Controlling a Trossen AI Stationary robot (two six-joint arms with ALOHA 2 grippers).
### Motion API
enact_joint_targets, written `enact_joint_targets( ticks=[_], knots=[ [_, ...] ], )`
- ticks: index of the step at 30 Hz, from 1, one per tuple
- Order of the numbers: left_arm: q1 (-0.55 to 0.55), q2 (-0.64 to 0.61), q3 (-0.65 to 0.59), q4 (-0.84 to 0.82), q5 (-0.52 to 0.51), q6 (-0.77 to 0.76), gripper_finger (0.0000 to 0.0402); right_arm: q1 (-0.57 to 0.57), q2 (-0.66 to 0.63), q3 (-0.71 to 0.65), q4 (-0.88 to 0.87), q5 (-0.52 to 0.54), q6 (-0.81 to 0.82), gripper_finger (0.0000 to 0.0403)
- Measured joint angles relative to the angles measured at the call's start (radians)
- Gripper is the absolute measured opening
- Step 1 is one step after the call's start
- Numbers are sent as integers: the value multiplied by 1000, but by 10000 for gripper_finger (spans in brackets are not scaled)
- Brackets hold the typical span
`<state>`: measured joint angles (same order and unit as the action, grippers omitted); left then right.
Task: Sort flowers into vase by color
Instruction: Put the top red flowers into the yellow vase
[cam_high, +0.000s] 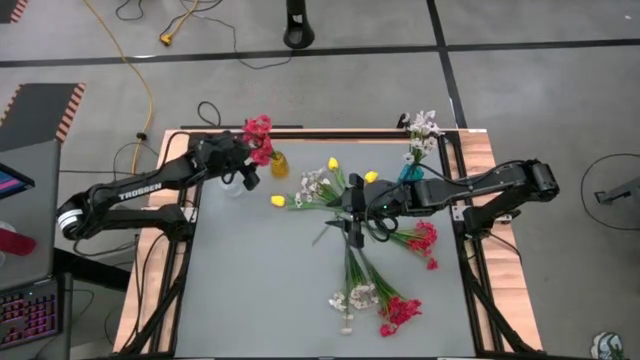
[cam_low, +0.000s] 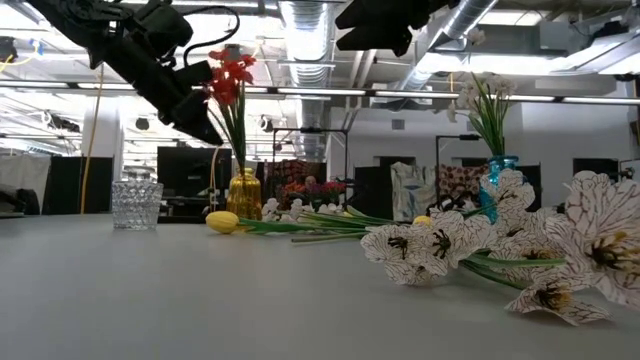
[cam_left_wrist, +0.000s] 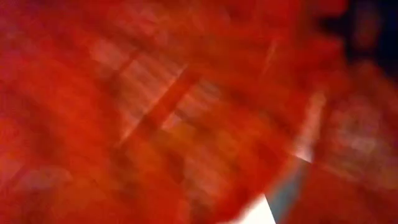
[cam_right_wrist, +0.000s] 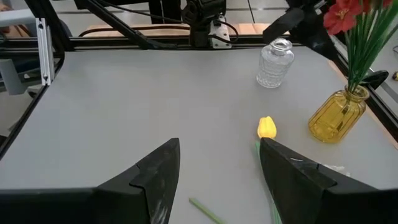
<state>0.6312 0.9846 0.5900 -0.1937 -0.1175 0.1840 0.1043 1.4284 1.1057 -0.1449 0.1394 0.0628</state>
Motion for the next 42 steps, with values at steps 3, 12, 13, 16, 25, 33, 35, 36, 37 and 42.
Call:
enact_joint_targets(
  ticks=[3,12,13,16,25,33,35,36,37,42],
  knots=[
    [0,-36,0,-46,-8,3,183,0,0,0,-24,0,0,249],
    [-1,-219,0,-186,5,3,183,0,0,0,-114,0,27,249],
    [-2,-241,1,-202,10,0,183,0,0,0,-128,0,29,249],
    [-2,-307,1,-264,51,-13,183,0,0,0,-168,0,60,249],
    [-16,-424,1,-377,219,-87,182,1,0,0,-349,9,152,249],
    [-110,-429,1,-384,396,-145,182,15,-1,-14,-504,99,298,249],
    [-152,-429,1,-384,400,-160,182,20,-1,-49,-505,99,339,249],
    [-172,-429,1,-384,400,-168,182,21,-1,-67,-513,98,360,249],
    [-195,-429,1,-384,400,-175,182,24,0,-86,-513,98,382,249],
    [-304,-429,1,-384,381,-205,182,34,0,-157,-521,98,484,249]
  ],
)
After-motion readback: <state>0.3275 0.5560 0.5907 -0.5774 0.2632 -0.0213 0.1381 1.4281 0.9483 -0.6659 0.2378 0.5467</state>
